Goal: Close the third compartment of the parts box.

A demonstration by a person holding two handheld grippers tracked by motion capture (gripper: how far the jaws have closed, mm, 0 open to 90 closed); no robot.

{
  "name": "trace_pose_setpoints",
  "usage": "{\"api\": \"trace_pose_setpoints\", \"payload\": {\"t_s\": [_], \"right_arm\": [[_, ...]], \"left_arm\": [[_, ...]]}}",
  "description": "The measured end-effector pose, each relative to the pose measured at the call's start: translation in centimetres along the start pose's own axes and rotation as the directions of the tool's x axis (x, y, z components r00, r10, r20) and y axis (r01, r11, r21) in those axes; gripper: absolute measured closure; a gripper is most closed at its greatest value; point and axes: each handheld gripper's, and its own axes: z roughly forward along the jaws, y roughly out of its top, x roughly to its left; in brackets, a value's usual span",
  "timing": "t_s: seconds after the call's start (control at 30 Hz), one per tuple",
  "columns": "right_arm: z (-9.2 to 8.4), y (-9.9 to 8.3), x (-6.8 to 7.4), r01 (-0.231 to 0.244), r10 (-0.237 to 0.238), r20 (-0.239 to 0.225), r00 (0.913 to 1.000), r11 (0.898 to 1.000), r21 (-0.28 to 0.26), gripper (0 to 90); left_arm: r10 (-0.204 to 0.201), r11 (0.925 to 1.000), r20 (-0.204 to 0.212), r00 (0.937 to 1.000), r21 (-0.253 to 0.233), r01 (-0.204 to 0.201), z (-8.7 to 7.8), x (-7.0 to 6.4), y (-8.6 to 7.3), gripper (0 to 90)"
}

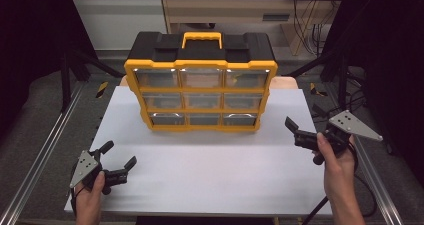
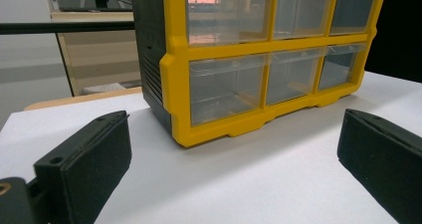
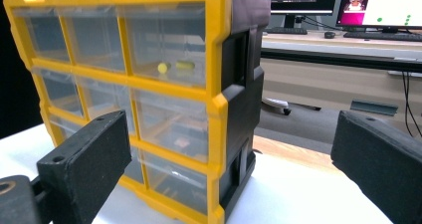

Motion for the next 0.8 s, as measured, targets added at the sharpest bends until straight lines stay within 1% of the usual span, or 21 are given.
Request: {"api": "trace_pose_setpoints", "payload": {"t_s": [0.03, 0.23, 0.33, 0.57, 0.8], "right_arm": [[0.0, -0.3, 0.0, 0.005, -0.005, 0.002, 1.0000, 1.000, -0.003, 2.9], [-0.2, -2.2, 0.3, 0.003, -0.003, -0.003, 1.0000, 1.000, 0.011, 3.0], [-0.4, -3.2, 0.5, 0.012, -0.012, -0.002, 0.9999, 1.000, 0.015, 3.0], [-0.8, -5.2, 0.7, 0.003, -0.003, -0.001, 1.0000, 1.000, 0.021, 3.0], [-1.1, -6.5, 0.9, 0.016, -0.016, 0.000, 0.9999, 1.000, 0.017, 3.0]], "left_arm": [[0.000, 1.0000, 0.000, 1.0000, 0.000, 0.000, 0.0, 0.0, 0.0, 0.2], [0.001, 1.0000, 0.001, 1.0000, 0.001, -0.001, 0.0, 0.0, 0.0, 0.2], [0.002, 1.0000, 0.001, 1.0000, 0.002, -0.002, 0.0, 0.0, 0.0, 0.2], [0.001, 1.0000, 0.004, 1.0000, 0.000, -0.001, 0.0, 0.0, -0.1, 0.2], [0.006, 1.0000, 0.012, 0.9999, -0.003, -0.006, 0.1, -0.1, 0.0, 0.2]]}}
